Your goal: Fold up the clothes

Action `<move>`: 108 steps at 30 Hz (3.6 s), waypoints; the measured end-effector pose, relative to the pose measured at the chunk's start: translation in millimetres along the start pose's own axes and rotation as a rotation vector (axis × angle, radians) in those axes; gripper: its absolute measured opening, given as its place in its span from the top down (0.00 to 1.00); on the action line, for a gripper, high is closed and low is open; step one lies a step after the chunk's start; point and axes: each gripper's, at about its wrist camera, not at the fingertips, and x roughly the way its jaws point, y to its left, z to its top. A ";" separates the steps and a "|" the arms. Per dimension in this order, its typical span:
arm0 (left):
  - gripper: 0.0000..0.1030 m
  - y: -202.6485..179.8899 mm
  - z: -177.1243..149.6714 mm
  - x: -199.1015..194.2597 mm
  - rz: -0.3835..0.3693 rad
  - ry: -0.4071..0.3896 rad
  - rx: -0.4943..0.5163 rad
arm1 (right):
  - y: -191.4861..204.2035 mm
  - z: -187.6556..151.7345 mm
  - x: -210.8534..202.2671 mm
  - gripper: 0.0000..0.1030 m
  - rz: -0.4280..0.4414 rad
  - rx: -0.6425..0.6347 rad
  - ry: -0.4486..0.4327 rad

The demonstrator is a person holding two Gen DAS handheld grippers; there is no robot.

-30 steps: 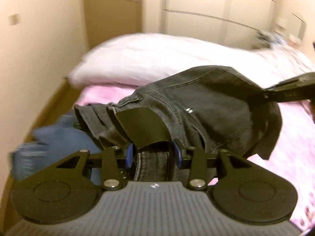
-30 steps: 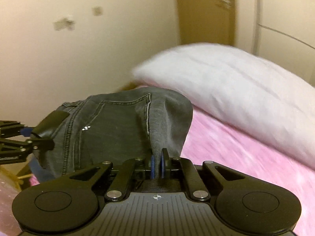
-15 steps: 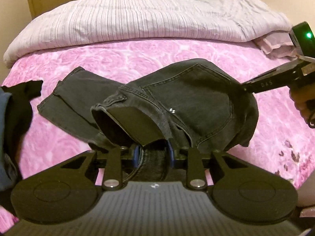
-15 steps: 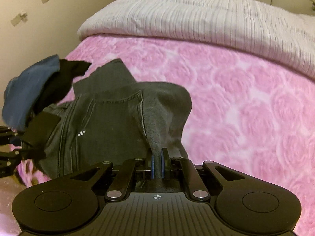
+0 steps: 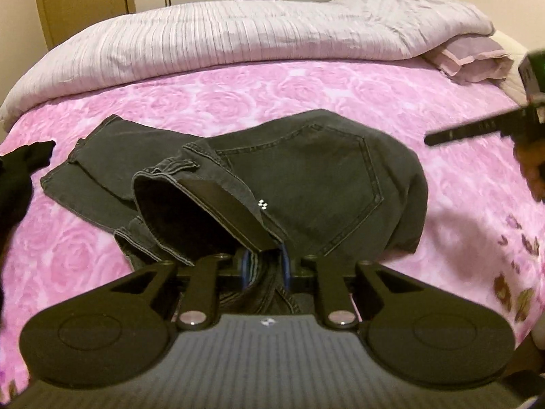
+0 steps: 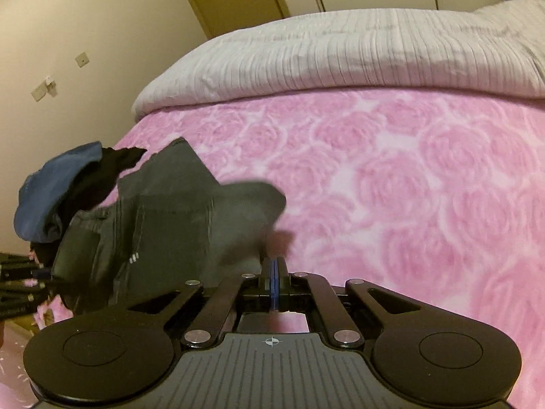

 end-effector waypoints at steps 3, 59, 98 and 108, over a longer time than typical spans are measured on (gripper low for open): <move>0.88 7.7 -21.4 4.7 -0.034 -0.061 0.009 | 7.0 -32.0 8.4 0.80 0.013 -0.023 -0.009; 0.67 60.1 -225.5 -104.5 0.246 -0.330 0.186 | 264.7 -137.6 101.0 0.95 -0.037 -0.451 -0.033; 0.35 -120.0 -209.6 -51.7 -0.362 -0.374 1.171 | 8.1 -243.0 -197.0 0.20 -0.209 0.278 -0.547; 0.69 -142.6 -214.7 -33.5 -0.396 -0.282 1.241 | -28.8 -207.1 -140.5 0.25 -0.113 0.370 -0.501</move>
